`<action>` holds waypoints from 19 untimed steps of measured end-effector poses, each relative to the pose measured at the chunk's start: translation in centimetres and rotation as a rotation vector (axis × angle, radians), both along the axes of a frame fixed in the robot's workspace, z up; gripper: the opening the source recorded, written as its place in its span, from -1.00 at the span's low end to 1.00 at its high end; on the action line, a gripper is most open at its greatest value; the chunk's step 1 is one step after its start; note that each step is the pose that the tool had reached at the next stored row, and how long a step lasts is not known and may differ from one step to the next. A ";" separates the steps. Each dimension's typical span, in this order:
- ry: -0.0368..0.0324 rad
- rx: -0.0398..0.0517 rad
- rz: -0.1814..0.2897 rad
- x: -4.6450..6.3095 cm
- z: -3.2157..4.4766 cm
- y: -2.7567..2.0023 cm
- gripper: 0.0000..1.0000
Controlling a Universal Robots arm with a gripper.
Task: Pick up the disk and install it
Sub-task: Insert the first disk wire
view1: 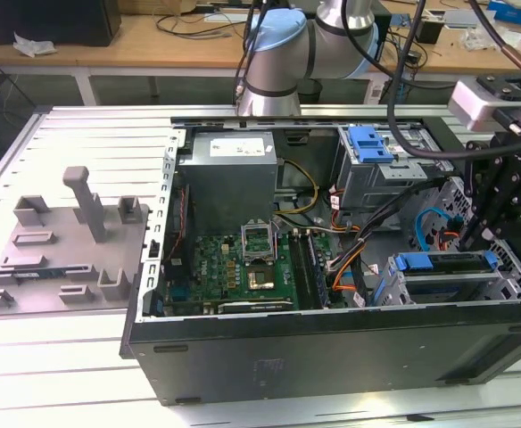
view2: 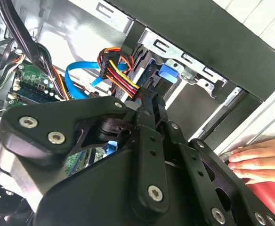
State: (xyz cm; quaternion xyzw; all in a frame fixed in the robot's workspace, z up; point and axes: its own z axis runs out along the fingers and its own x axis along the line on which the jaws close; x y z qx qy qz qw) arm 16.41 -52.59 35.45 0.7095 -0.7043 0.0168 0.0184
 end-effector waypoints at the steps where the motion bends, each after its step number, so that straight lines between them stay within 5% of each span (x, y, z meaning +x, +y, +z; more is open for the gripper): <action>1: 0.0000 0.0000 0.000 0.0 -0.02 0.00 -0.67; 19: 0.0000 0.0001 -0.004 0.0 -0.66 0.00 -0.67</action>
